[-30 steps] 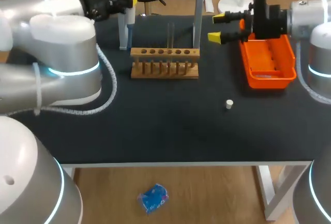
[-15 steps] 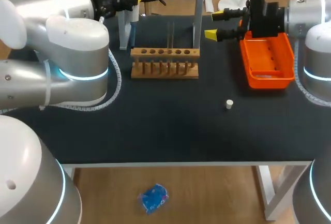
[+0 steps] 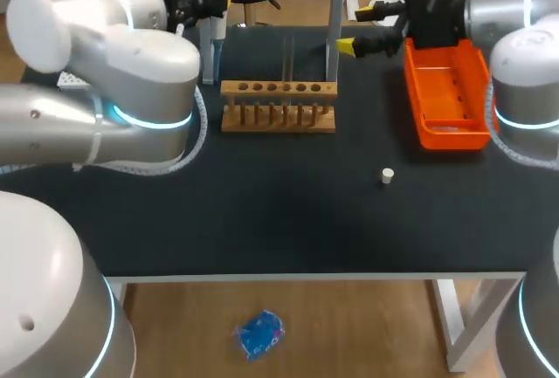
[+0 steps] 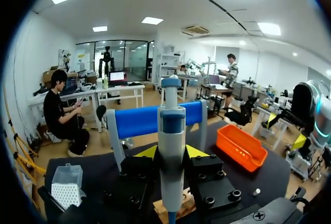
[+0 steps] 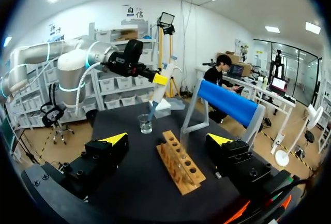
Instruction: Invert the test tube, pick up the pipette, mount the tip to pipette, aspirate from beaker and dispense into the tube, eject the tip, return the pipette, and cap with the stopper.
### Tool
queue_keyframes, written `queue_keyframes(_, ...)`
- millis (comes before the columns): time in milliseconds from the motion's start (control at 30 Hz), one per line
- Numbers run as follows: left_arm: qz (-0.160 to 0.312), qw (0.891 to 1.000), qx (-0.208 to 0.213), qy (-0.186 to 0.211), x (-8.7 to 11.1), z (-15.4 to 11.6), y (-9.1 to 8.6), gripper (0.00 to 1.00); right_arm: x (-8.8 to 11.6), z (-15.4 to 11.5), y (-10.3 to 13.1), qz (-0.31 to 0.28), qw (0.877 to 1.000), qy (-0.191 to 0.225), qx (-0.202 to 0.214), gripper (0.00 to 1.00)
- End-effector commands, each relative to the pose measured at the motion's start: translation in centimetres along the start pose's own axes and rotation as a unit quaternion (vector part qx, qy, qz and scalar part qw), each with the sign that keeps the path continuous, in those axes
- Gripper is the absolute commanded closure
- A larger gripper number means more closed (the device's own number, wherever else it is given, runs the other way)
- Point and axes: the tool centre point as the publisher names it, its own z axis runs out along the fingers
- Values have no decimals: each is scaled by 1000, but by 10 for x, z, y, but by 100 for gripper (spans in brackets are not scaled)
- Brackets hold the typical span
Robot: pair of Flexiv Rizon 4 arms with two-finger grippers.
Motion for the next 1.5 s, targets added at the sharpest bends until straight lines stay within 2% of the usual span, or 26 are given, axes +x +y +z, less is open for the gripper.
queue_keyframes(33, -5, 1000, -13, -24, -4, 28, -7, 100, -11, 20, 3, 0, 1000, 2, 25, 0)
queue_keyframes(467, -27, 998, -15, -59, -27, 58, -18, 100, -51, 72, 11, 3, 999, 4, 37, 0)
queue_keyframes(733, -32, 994, -25, -103, -38, 66, -18, 100, -64, 95, 18, 7, 999, -36, 40, 0)
queue_keyframes(933, -39, 990, -34, -129, -44, 71, -16, 100, -67, 102, 18, 23, 997, -66, 27, 0)
queue_keyframes(1200, -41, 985, -40, -160, -48, 75, -24, 100, -67, 102, 18, 23, 997, -66, 27, 0)
queue_keyframes(1500, -37, 979, -76, -187, -54, 84, -31, 100, -67, 102, 18, 23, 997, -66, 27, 0)
